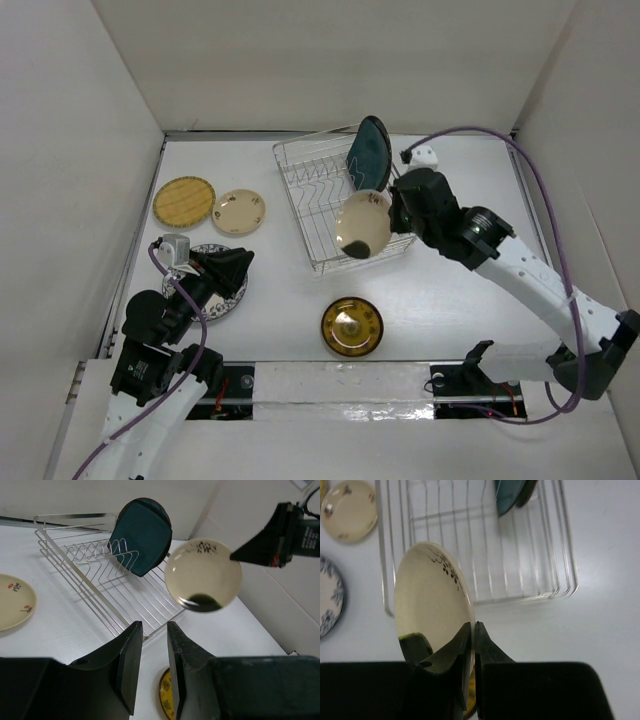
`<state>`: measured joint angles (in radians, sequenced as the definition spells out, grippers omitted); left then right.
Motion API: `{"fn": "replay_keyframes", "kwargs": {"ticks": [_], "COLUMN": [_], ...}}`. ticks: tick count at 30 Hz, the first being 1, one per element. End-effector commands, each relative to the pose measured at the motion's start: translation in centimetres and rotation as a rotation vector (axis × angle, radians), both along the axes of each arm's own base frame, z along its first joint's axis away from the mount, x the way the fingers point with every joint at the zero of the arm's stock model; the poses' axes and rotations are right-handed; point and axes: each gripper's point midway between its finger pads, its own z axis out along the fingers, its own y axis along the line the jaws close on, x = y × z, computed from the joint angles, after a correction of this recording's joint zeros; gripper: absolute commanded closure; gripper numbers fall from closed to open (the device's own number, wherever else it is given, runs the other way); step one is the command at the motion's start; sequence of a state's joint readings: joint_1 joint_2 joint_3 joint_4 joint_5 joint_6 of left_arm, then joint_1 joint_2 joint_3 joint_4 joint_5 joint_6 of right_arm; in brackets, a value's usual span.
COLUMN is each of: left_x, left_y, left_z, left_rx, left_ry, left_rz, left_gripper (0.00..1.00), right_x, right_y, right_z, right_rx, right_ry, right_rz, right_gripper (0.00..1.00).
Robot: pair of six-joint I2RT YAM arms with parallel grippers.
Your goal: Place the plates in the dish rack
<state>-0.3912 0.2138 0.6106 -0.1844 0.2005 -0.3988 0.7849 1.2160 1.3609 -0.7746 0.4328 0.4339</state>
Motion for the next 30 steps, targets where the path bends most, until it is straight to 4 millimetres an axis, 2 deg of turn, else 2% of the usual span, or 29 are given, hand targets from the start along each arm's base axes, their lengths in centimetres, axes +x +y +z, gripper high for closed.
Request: {"fn": "replay_keyframes", "kwargs": {"ticks": [1, 2, 4, 5, 6, 7, 8, 9, 11, 12, 13, 14, 16, 17, 18, 19, 20, 21, 23, 24, 30], "left_x": [0.1, 0.1, 0.1, 0.2, 0.2, 0.3, 0.4, 0.5, 0.7, 0.9, 1.0, 1.0, 1.2, 1.2, 1.3, 1.3, 1.3, 1.4, 1.4, 1.4, 1.6], "left_y": [0.1, 0.1, 0.1, 0.0, 0.0, -0.1, -0.2, -0.3, -0.4, -0.4, -0.5, -0.5, -0.6, -0.6, -0.6, -0.6, -0.6, -0.5, -0.5, -0.5, -0.6], "left_z": [0.8, 0.8, 0.8, 0.6, 0.7, 0.5, 0.4, 0.3, 0.1, -0.1, -0.3, -0.3, -0.5, -0.6, -0.6, -0.7, -0.6, -0.7, -0.7, -0.8, -1.0], "left_rx": [-0.019, -0.019, -0.019, -0.016, -0.016, -0.011, -0.01, -0.006, -0.001, 0.004, 0.007, 0.006, 0.013, 0.015, 0.015, 0.016, 0.014, 0.016, 0.014, 0.017, 0.023], "left_ry": [-0.032, -0.032, -0.032, -0.025, -0.027, -0.019, -0.016, -0.012, 0.0, 0.009, 0.014, 0.017, 0.025, 0.027, 0.031, 0.034, 0.033, 0.035, 0.035, 0.037, 0.047], "left_rz": [0.007, 0.008, 0.008, 0.008, 0.005, 0.001, -0.001, -0.004, -0.007, -0.005, -0.005, -0.007, -0.006, -0.005, -0.003, -0.003, -0.004, 0.001, 0.003, 0.004, 0.001], "left_gripper": [0.77, 0.77, 0.77, 0.75, 0.72, 0.69, 0.64, 0.63, 0.62, 0.62, 0.62, 0.62, 0.63, 0.63, 0.63, 0.63, 0.63, 0.63, 0.63, 0.63, 0.64], "right_x": [6.5, 8.3, 11.1, 12.1, 14.0, 15.1, 16.0, 17.4, 19.0, 20.3, 20.9, 21.3, 22.3, 23.3, 23.7, 24.1, 24.9, 25.3, 25.8, 26.4, 27.7], "right_y": [-1.9, -2.3, -3.0, -3.6, -3.0, -3.7, -4.0, -3.0, -2.9, -2.1, -1.9, -1.9, -1.5, -0.8, -0.5, -0.1, 0.6, 0.9, 1.2, 1.8, 3.2], "right_z": [6.1, 5.5, 8.0, 8.5, 8.0, 9.5, 9.9, 8.7, 10.3, 9.6, 9.6, 10.7, 10.6, 9.1, 9.8, 9.5, 8.3, 8.6, 7.6, 6.5, 4.2], "right_rx": [-0.103, -0.2, -0.21, -0.277, -0.307, -0.326, -0.386, -0.428, -0.468, -0.493, -0.515, -0.558, -0.604, -0.662, -0.655, -0.66, -0.678, -0.671, -0.701, -0.71, -0.712], "right_ry": [-0.286, -0.302, -0.374, -0.394, -0.409, -0.441, -0.451, -0.44, -0.485, -0.495, -0.502, -0.518, -0.526, -0.505, -0.52, -0.519, -0.51, -0.517, -0.499, -0.491, -0.466], "right_rz": [-0.21, -0.243, -0.322, -0.351, -0.378, -0.411, -0.419, -0.405, -0.423, -0.421, -0.422, -0.425, -0.429, -0.408, -0.408, -0.397, -0.37, -0.374, -0.364, -0.348, -0.309], "right_gripper": [1.0, 1.0, 1.0, 1.0, 1.0, 1.0, 1.0, 1.0, 1.0, 1.0, 1.0, 1.0, 1.0, 1.0, 1.0, 1.0, 1.0, 1.0, 1.0, 1.0, 1.0]}}
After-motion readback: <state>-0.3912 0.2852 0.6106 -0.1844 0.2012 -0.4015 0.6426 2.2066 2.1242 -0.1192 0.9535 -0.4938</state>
